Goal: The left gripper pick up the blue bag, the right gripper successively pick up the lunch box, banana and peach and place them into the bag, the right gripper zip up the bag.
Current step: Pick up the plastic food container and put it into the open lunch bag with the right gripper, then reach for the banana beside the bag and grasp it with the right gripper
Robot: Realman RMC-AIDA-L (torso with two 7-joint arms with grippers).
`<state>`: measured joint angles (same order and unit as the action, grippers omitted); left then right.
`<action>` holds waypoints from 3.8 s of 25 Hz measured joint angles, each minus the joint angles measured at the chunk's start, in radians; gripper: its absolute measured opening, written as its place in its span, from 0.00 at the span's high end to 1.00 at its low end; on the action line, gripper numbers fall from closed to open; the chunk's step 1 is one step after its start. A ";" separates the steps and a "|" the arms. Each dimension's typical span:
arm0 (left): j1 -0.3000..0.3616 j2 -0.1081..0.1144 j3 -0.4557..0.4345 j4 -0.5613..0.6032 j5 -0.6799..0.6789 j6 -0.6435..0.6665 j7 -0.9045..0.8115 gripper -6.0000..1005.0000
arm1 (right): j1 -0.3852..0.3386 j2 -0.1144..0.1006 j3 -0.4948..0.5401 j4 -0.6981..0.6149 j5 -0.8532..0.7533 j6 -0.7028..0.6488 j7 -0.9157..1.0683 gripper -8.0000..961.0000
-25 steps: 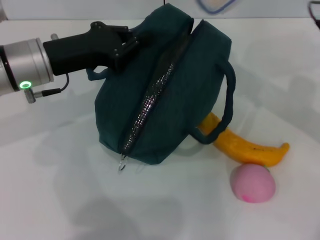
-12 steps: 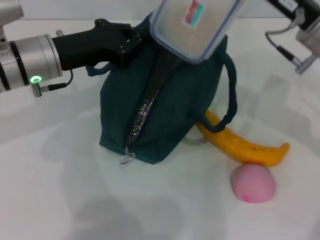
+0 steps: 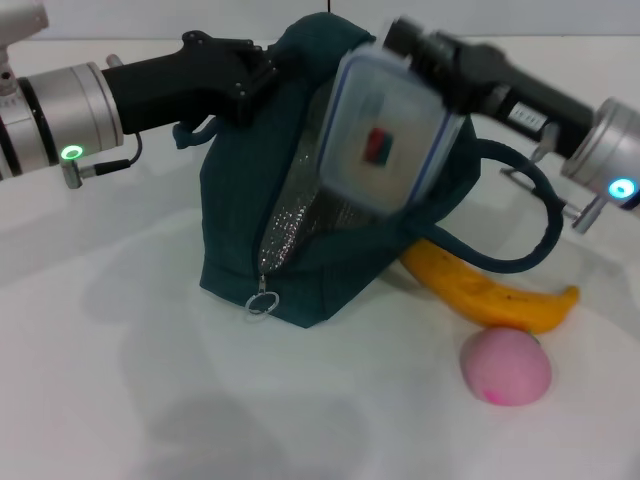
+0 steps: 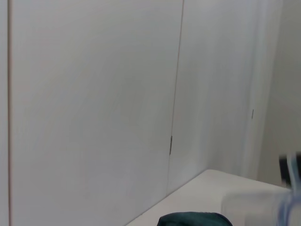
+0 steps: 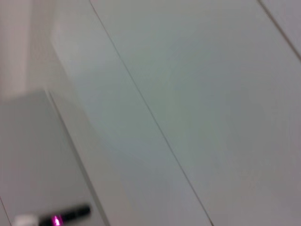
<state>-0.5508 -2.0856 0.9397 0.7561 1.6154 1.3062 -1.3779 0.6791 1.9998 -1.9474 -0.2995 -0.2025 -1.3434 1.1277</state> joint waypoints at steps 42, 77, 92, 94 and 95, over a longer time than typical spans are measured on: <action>-0.007 -0.002 0.002 -0.142 -0.010 -0.042 0.192 0.91 | -0.401 0.003 0.609 -0.913 -1.671 0.164 0.900 0.22; -0.033 -0.003 0.002 -0.149 -0.012 -0.068 0.197 0.90 | -0.124 0.023 0.216 -0.958 -2.169 0.241 1.501 0.26; -0.031 -0.005 0.002 -0.152 -0.012 -0.068 0.197 0.90 | -0.134 0.016 0.241 -0.967 -2.175 0.215 1.504 0.29; -0.032 -0.005 0.002 -0.152 -0.012 -0.068 0.197 0.90 | -0.133 0.016 0.252 -0.964 -2.176 0.215 1.504 0.32; -0.032 -0.005 0.002 -0.152 -0.012 -0.068 0.197 0.89 | -0.132 0.016 0.260 -0.961 -2.176 0.212 1.504 0.33</action>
<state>-0.5831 -2.0908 0.9418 0.6043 1.6031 1.2379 -1.1812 0.5470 2.0156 -1.6870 -1.2602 -2.3786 -1.1310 2.6321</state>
